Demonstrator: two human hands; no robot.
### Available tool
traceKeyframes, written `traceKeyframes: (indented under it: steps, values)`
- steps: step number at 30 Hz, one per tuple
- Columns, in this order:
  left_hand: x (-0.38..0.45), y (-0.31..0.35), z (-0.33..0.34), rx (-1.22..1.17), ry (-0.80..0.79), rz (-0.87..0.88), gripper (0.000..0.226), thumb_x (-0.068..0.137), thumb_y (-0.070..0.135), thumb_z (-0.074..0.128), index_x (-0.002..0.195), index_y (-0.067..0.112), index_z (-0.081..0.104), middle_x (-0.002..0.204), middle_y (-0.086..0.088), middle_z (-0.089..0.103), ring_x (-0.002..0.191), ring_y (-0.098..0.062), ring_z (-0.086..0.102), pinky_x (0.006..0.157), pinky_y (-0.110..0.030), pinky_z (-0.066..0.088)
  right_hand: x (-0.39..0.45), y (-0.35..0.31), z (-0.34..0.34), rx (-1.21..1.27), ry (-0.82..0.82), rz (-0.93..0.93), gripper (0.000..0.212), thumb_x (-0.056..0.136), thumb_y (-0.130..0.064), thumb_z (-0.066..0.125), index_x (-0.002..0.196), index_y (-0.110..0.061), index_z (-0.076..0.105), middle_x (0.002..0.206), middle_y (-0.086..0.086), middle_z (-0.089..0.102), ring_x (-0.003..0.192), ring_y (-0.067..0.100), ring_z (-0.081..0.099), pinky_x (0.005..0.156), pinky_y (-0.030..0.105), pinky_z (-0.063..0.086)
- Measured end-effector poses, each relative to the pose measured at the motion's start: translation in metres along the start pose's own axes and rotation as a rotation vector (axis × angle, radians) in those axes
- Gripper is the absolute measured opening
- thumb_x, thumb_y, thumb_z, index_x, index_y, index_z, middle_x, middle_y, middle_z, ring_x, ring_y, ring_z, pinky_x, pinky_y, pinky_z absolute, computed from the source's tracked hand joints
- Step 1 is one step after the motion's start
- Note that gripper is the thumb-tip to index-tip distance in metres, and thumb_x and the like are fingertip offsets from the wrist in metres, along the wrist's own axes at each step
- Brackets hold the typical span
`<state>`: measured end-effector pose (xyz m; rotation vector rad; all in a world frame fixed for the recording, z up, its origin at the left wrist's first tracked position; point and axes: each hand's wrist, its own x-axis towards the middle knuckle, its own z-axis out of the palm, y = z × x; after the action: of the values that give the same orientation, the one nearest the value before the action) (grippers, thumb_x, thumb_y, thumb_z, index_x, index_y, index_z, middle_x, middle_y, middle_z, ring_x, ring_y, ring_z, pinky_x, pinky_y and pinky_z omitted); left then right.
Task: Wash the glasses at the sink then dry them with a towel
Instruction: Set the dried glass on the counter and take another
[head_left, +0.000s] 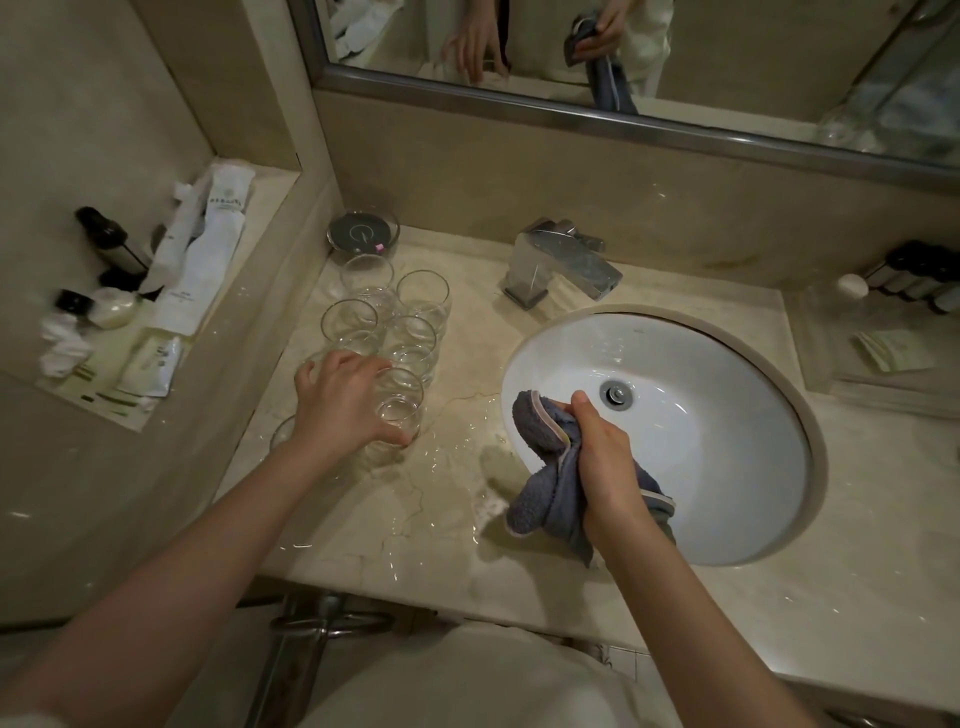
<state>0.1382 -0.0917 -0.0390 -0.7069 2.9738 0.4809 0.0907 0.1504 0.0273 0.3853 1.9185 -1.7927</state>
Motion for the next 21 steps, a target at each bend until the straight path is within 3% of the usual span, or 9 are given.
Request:
traceKeyframes:
  steps: [15,18,21]
  values:
    - [-0.002,-0.007,-0.001,0.006,-0.069,0.041,0.104,0.052,0.063,0.083,0.141,0.027,0.042,0.145,0.003,0.040,0.141,-0.017,0.019,0.115,-0.047,0.009,0.007,0.010,0.009,0.010,0.026,-0.007,0.039,0.101,-0.033,0.044,0.081,-0.018,0.074,0.065,-0.002,0.070,0.063,0.016,0.062,0.066,0.027,0.046]
    - [-0.004,0.002,-0.007,-0.206,0.028,0.163,0.099,0.051,0.061,0.083,0.136,0.021,0.052,0.138,-0.003,0.049,0.136,-0.020,0.029,0.109,-0.035,0.022,0.007,0.009,0.004,0.022,0.022,-0.013,0.040,0.101,-0.034,0.044,0.080,-0.016,0.073,0.063,0.000,0.068,0.060,0.016,0.060,0.062,0.027,0.045]
    - [-0.009,0.031,-0.017,-0.366,0.025,0.286,0.071,0.063,0.041,0.088,0.124,0.017,0.062,0.124,0.003,0.055,0.125,-0.012,0.036,0.099,-0.021,0.027,0.008,0.009,-0.005,0.047,-0.003,-0.028,0.039,0.101,-0.034,0.044,0.082,-0.016,0.073,0.063,-0.003,0.070,0.058,0.011,0.062,0.062,0.025,0.046]
